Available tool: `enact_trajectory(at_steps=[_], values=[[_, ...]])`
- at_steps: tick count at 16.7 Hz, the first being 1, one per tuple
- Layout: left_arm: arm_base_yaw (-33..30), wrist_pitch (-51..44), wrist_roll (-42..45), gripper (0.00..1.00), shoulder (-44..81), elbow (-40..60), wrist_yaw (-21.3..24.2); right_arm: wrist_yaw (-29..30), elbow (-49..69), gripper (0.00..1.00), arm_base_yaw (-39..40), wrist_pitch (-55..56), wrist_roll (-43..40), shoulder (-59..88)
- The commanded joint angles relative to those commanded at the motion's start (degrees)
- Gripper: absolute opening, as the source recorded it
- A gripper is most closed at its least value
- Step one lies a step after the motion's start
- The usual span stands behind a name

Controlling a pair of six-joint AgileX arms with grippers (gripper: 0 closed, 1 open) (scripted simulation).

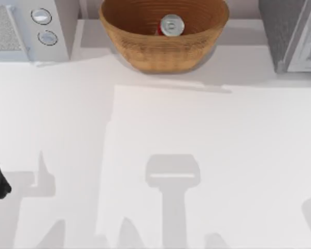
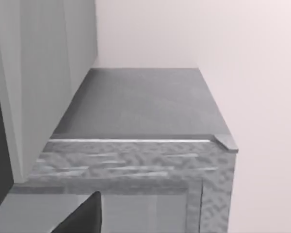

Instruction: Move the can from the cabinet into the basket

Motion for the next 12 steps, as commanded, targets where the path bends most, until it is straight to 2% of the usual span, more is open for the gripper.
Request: enact_trajectory(at_steps=[5, 7, 9, 12], values=[[0.0, 0.0, 0.0, 1.0, 0.0, 0.0, 0.0, 0.0, 0.07, 1.0, -0.15, 0.17, 0.01, 0.11], [0.0, 0.0, 0.0, 1.0, 0.0, 0.0, 0.0, 1.67, 0.28, 1.0, 1.55, 0.04, 0.0, 0.22], [0.0, 0.0, 0.0, 1.0, 0.0, 0.0, 0.0, 5.69, 0.72, 1.0, 5.56, -0.27, -0.01, 0.46], [0.0, 0.0, 0.0, 1.0, 0.0, 0.0, 0.0, 15.95, 1.49, 1.0, 15.84, -0.9, -0.05, 0.82]])
